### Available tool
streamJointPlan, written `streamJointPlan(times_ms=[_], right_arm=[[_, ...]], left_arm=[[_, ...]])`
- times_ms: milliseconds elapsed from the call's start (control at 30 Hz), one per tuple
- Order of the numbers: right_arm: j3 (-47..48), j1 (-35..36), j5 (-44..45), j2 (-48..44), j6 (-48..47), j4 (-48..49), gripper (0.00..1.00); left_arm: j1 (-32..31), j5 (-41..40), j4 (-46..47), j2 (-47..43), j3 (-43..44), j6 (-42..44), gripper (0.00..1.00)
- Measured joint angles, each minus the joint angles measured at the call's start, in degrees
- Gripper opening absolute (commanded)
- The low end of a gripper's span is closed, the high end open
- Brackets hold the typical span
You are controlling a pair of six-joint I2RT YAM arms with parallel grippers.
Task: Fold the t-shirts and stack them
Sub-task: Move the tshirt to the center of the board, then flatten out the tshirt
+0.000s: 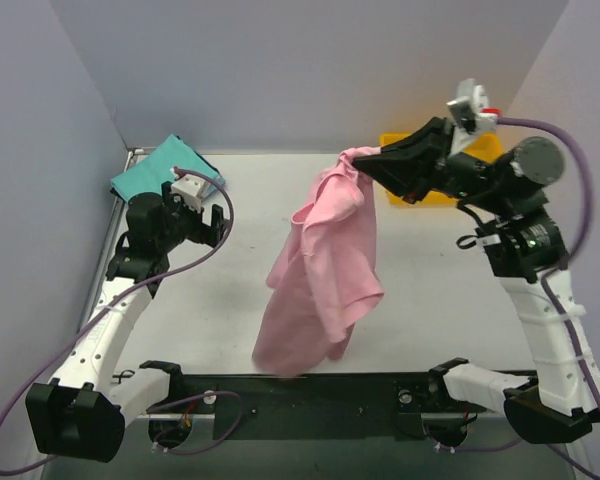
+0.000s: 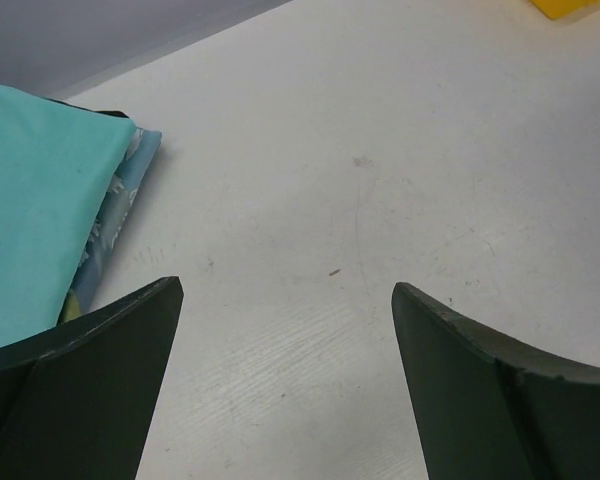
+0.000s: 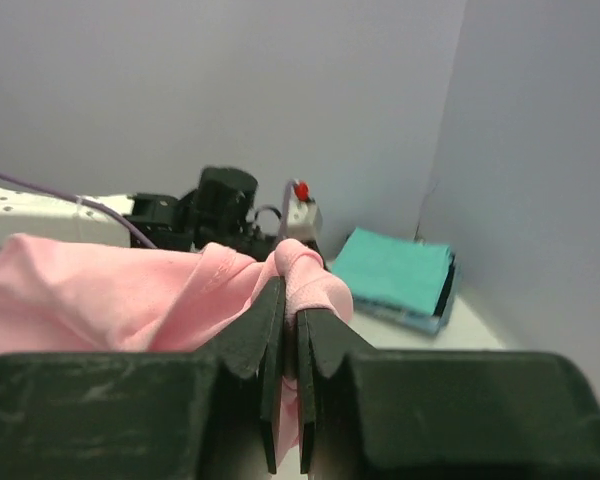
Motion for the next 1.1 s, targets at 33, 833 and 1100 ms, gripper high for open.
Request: streamJointPlan(times_ms=[33, 833, 1100], right_arm=[[-3.6, 0.1, 1.0, -0.1, 0.9, 0.5, 0.0], [-34.3, -1.0, 44.8, 19.4, 3.4, -26.1, 0.66], [-35.6, 18.9, 52.0, 24.9, 2.3, -27.4, 0.66]], left_arm=[[-0.2, -0.5, 0.0, -0.3, -0.3, 0.4, 0.97], [-12.6, 4.5, -15.9, 2.5, -4.9, 12.6, 0.8], [-17.1, 9.5, -22.6, -3.5, -10.4, 21.3, 0.82]])
